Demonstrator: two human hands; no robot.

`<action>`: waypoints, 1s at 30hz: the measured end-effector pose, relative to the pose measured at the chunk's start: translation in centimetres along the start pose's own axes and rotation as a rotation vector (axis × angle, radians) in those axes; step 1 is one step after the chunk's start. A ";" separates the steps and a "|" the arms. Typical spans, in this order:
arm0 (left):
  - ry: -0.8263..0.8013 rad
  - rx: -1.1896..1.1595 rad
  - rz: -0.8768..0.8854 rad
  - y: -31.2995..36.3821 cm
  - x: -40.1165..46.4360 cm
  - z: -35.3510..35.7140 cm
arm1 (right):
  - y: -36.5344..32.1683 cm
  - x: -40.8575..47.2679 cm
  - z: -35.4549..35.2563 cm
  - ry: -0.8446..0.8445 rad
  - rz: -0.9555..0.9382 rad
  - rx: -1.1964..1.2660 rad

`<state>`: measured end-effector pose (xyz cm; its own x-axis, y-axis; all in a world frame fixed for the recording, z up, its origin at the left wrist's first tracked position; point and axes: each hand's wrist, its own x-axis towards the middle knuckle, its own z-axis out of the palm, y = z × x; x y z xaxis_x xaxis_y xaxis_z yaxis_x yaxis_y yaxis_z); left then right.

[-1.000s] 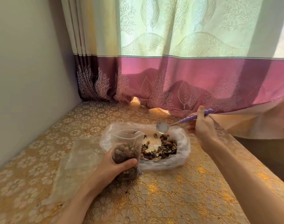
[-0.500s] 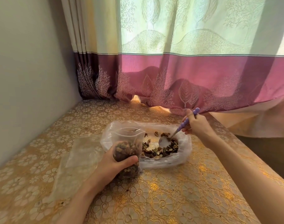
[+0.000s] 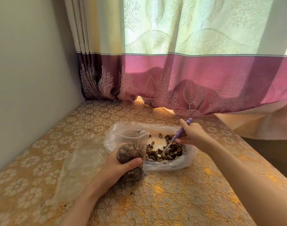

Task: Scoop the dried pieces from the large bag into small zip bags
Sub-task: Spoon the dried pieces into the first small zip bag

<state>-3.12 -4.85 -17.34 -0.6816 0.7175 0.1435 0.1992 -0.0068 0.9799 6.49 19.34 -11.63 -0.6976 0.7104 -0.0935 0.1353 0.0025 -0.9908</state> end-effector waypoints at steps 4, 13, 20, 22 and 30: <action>0.008 0.002 -0.005 -0.2 0.0 -0.1 | 0.2 0.1 -0.3 0.049 0.037 0.093; 0.015 -0.012 -0.016 -0.1 0.0 0.0 | -2.0 0.2 -0.4 0.022 -0.005 0.338; -0.010 -0.009 -0.014 0.0 0.0 -0.1 | -6.9 -1.2 1.8 -0.028 -0.125 0.403; -0.011 -0.002 -0.012 0.0 0.0 -0.2 | -7.6 -1.9 2.6 -0.061 -0.151 0.395; -0.008 -0.011 -0.035 -0.1 0.1 -0.2 | -8.3 -4.2 4.7 -0.188 -0.473 0.245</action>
<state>-3.35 -4.88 -17.41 -0.6822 0.7232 0.1078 0.1672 0.0108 0.9859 5.02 13.02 -3.46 -0.7588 0.5338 0.3731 -0.3744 0.1112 -0.9206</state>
